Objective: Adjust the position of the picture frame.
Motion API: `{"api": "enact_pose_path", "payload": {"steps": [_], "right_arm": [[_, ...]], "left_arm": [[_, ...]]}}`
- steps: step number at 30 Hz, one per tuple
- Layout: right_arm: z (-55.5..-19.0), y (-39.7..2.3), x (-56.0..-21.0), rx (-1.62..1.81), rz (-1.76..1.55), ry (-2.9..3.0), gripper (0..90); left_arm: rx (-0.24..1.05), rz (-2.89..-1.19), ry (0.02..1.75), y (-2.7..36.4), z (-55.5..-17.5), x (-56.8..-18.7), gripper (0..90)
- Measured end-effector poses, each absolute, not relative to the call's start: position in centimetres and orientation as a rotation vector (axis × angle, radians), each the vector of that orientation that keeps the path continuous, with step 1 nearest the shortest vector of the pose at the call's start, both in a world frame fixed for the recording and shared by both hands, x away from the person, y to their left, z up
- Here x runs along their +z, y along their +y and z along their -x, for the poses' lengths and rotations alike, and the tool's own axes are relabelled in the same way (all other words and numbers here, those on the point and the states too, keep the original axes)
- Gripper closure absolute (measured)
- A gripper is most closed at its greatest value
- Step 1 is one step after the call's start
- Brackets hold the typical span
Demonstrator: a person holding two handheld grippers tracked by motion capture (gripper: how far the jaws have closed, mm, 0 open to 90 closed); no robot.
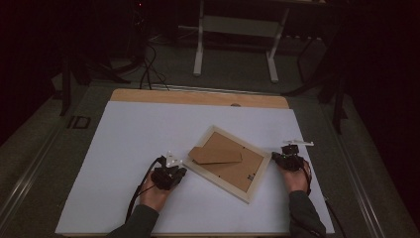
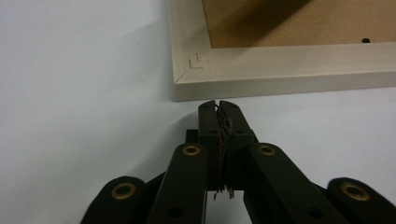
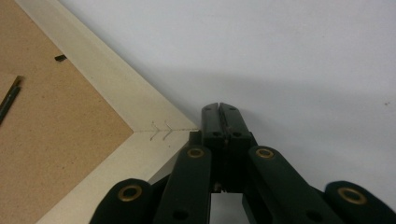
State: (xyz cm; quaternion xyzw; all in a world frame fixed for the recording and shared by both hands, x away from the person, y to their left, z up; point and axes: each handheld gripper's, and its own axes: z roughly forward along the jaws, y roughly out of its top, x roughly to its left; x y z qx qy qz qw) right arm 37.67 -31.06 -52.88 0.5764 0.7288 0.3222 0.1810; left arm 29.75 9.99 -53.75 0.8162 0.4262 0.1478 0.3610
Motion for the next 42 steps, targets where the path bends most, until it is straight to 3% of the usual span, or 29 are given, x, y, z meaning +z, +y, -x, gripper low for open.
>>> {"api": "enact_pose_path", "payload": {"steps": [32,42], "right_arm": [[-37.3,-29.0,-53.1,0.965,-1.599,2.093,90.0],[-37.3,-28.3,-53.1,0.981,-1.597,2.098,90.0]], "left_arm": [[0.406,-2.107,1.088,9.6,-29.5,-53.8,87.8],[0.462,-2.01,1.194,12.7,-30.3,-52.9,87.6]]}}
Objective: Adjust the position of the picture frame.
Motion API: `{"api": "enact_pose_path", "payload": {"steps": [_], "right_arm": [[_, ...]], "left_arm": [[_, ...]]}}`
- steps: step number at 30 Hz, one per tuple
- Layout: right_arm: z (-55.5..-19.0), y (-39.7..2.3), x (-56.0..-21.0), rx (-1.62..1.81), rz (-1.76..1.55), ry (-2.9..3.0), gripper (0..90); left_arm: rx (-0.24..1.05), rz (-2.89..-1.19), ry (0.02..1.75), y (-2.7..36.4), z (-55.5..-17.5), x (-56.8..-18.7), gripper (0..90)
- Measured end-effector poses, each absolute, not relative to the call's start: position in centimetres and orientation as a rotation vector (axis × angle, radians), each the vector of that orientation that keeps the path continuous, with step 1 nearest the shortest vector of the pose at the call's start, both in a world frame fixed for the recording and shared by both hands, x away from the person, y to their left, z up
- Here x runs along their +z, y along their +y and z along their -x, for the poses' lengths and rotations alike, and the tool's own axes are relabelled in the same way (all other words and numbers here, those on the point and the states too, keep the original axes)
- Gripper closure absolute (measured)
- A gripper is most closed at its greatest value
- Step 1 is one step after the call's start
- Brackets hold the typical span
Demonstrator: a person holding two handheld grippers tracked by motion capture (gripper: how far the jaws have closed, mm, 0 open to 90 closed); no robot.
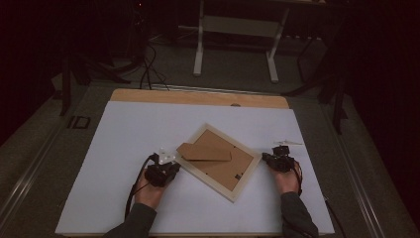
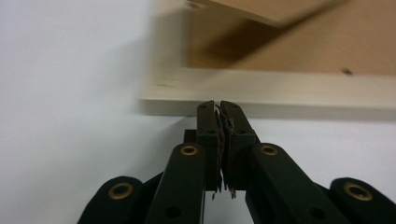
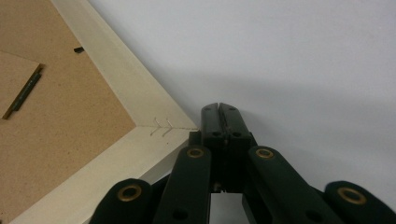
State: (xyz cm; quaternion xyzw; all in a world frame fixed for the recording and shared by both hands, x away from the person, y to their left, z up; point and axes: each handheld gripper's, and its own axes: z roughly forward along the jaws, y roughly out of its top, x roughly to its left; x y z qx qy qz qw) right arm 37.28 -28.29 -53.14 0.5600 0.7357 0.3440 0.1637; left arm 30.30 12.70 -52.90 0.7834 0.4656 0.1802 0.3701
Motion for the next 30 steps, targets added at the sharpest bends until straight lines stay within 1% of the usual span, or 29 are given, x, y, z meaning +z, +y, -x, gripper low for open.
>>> {"api": "enact_pose_path", "payload": {"steps": [2,8,10,13,15,20,21,24,30], "right_arm": [[-37.3,-28.2,-53.1,0.978,-1.595,2.1,90.0],[-37.4,-28.0,-53.1,0.98,-1.591,2.101,90.0],[-37.4,-27.9,-53.2,0.982,-1.588,2.102,90.0],[-37.5,-27.7,-53.2,0.981,-1.582,2.105,90.0],[-37.5,-27.6,-53.2,0.98,-1.582,2.107,90.0],[-37.5,-27.5,-53.1,0.978,-1.588,2.107,90.0],[-37.5,-27.5,-53.1,0.976,-1.588,2.108,90.0],[-37.5,-27.4,-53.1,0.973,-1.601,2.098,90.0],[-37.6,-27.1,-53.1,0.978,-1.62,2.081,90.0]], "left_arm": [[0.481,-1.957,1.239,13.7,-30.6,-52.8,87.1],[0.443,-1.852,1.322,15.4,-31.7,-53.0,86.0],[0.441,-1.866,1.324,15.3,-31.8,-53.0,84.8],[0.473,-1.873,1.317,15.1,-32.7,-52.9,84.4],[0.444,-1.868,1.33,15.2,-33.3,-53.3,84.4],[0.424,-1.89,1.347,15.1,-33.8,-53.6,85.6],[0.429,-1.9,1.344,15.0,-33.8,-53.7,85.6],[0.456,-1.943,1.35,14.5,-33.7,-53.8,89.3],[0.502,-1.977,1.361,14.0,-33.0,-53.8,90.0]]}}
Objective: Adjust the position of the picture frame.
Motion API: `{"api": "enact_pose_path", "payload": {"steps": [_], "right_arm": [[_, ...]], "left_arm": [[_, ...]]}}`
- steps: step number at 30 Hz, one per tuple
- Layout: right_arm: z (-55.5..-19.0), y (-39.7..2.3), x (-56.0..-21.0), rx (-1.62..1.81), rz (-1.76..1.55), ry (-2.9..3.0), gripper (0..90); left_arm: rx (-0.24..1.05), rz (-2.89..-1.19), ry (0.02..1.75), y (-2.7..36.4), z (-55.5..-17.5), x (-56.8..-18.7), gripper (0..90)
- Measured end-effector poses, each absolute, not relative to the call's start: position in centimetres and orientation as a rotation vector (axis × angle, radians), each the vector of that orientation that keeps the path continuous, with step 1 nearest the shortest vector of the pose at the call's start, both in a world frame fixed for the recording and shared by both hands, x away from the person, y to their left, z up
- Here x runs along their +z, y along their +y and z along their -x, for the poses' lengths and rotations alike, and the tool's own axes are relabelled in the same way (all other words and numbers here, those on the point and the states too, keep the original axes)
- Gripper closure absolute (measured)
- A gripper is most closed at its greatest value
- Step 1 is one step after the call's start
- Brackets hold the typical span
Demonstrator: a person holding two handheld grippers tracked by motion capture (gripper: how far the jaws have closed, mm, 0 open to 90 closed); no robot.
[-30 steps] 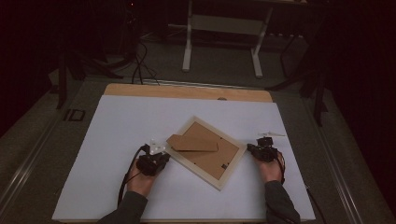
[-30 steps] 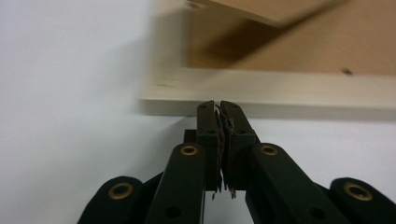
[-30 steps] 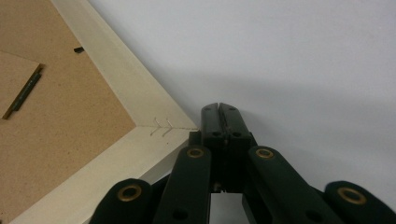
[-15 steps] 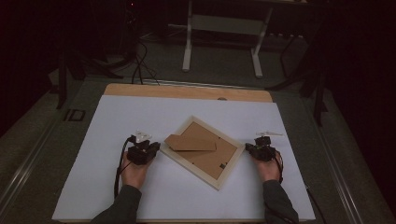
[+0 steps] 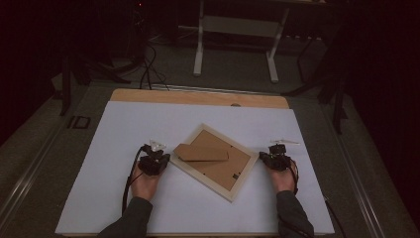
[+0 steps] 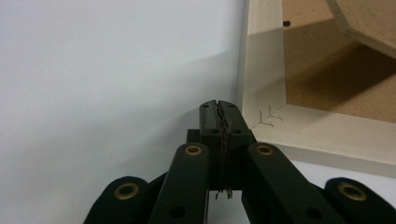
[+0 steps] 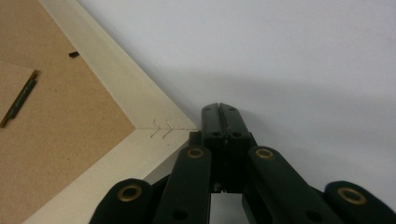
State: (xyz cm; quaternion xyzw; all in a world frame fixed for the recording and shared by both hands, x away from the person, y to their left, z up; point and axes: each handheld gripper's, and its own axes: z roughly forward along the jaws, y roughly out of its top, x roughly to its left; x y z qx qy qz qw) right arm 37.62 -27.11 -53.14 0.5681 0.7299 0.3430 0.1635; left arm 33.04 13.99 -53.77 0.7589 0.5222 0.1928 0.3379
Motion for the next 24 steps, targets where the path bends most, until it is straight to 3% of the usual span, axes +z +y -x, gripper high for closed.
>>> {"api": "enact_pose_path", "payload": {"steps": [24], "right_arm": [[-36.2,-25.5,-53.0,0.99,-1.633,2.111,90.0]], "left_arm": [[0.525,-2.004,1.326,13.2,-32.0,-53.8,90.0]]}}
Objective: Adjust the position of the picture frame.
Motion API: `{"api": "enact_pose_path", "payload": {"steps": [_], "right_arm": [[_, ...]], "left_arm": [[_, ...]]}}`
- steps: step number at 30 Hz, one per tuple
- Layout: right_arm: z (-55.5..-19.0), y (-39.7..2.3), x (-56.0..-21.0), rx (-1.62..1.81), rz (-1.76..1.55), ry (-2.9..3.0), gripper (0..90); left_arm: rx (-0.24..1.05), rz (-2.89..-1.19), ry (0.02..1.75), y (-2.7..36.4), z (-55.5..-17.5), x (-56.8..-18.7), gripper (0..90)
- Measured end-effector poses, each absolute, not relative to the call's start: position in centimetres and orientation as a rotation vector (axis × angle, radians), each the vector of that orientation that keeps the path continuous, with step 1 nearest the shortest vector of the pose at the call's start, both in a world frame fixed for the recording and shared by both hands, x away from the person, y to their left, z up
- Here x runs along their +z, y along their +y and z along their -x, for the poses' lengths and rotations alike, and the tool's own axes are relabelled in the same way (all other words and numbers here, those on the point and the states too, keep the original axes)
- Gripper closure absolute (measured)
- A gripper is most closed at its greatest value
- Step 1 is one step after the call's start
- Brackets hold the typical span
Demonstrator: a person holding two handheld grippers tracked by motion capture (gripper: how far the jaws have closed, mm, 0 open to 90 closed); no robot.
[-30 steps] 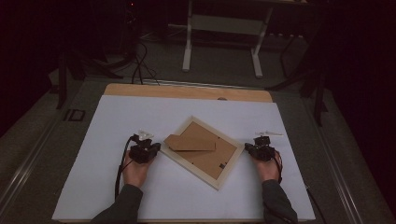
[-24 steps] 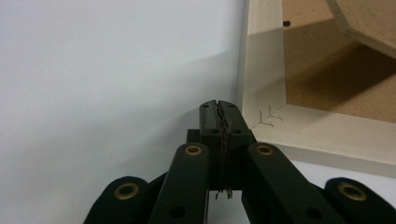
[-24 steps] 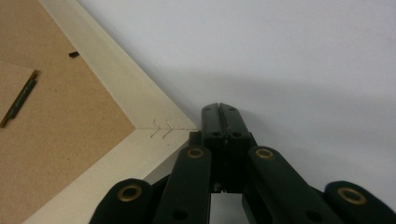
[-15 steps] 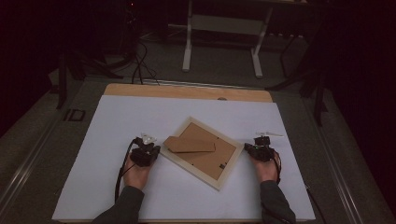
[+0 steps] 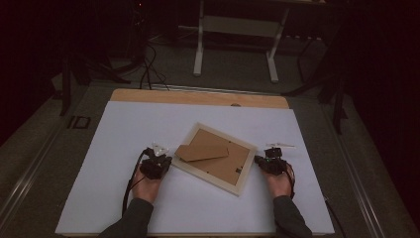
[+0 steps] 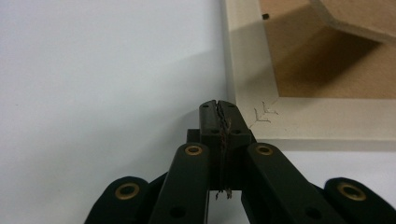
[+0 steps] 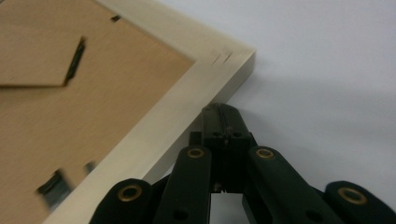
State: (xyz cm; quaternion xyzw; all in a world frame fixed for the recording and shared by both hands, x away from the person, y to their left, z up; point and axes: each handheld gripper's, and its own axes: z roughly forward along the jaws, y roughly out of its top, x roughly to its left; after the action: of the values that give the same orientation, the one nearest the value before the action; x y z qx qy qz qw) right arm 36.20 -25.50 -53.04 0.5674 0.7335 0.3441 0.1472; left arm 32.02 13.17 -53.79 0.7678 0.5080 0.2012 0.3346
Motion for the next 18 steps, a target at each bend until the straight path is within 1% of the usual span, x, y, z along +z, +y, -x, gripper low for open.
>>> {"api": "enact_pose_path", "payload": {"steps": [5,12,18], "right_arm": [[-36.3,-25.2,-53.0,0.988,-1.627,2.124,90.0],[-36.4,-25.1,-53.0,0.989,-1.616,2.139,90.0],[-36.4,-24.9,-53.0,0.99,-1.605,2.15,90.0]], "left_arm": [[0.51,-1.995,1.329,13.1,-31.8,-53.8,90.0],[0.516,-2.022,1.312,12.4,-30.9,-53.7,90.0],[0.491,-2.039,1.308,12.0,-29.9,-53.6,90.0]]}}
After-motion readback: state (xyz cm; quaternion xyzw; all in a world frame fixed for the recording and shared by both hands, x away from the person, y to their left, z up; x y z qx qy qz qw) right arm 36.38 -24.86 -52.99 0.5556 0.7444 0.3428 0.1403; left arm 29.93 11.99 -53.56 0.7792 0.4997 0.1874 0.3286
